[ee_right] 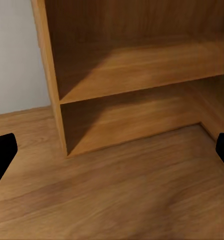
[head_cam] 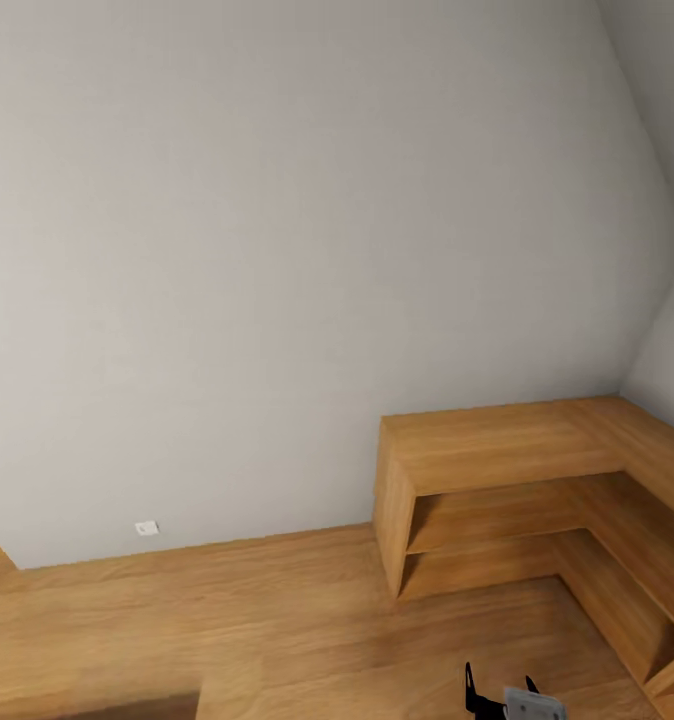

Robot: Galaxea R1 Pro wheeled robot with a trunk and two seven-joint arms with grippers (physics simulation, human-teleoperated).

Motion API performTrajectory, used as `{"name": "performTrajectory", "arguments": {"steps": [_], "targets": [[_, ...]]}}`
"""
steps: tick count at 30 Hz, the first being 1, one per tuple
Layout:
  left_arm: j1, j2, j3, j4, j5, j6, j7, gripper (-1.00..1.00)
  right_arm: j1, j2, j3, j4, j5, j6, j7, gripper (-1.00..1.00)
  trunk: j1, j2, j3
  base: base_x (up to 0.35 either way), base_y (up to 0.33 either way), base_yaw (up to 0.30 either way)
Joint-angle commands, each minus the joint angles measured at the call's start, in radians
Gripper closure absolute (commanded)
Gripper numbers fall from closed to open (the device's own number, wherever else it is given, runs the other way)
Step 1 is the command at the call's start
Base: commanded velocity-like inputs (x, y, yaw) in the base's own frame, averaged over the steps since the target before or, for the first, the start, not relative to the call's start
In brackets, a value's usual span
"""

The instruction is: In the bedroom, organize the workspace by keeping the computer under the desk, ensuring the monitor is on the desk, placing the keyboard on the desk next to the monitor, placing the mouse on the desk next to the keyboard, moving the folder from the swivel chair onto the desk next to the mouse, stacking the notebook on top of the folder with the pen on top of the notebook, and positioning the swivel chair next to the desk.

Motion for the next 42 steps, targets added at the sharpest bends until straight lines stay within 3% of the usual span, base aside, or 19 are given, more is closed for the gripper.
{"name": "performTrajectory", "arguments": {"steps": [1,22,36,37,40,42], "targets": [[-0.001,0.0,-0.008,0.0,0.004,-0.003,0.007,-1.0,-0.001,0.0,0.009,0.002,-0.01,-0.004,0.001,-1.0,0.001,-0.001,-0.001,0.249,-0.244,-0.245],[-0.001,0.003,-0.006,0.0,0.006,-0.005,0.01,-1.0,-0.001,0.0,0.009,0.002,-0.009,-0.003,0.002,-1.0,0.001,-0.001,0.014,0.05,-0.049,-0.24],[-0.001,0.014,-0.003,0.0,0.008,-0.003,0.002,-1.0,-0.001,0.0,0.009,0.001,-0.007,0.042,0.001,-1.0,0.001,-0.001,0.027,0.0,0.0,-0.227],[-0.001,0.016,-0.001,0.0,0.009,0.007,0.001,-1.0,-0.001,0.0,0.009,0.001,-0.007,0.042,0.001,-1.0,0.001,-0.001,0.028,0.0,0.0,-0.211],[-0.001,0.017,0.021,-0.001,0.008,0.173,-0.004,-1.0,-0.001,0.0,0.009,0.001,-0.007,0.042,0.001,-1.0,0.001,-0.001,0.031,0.0,0.0,-0.201],[-0.001,0.018,0.032,-0.003,0.008,0.232,-0.011,-1.0,-0.001,0.0,0.009,0.001,-0.007,0.042,0.001,-1.0,0.001,-0.001,0.034,0.0,0.0,-0.196]]}}
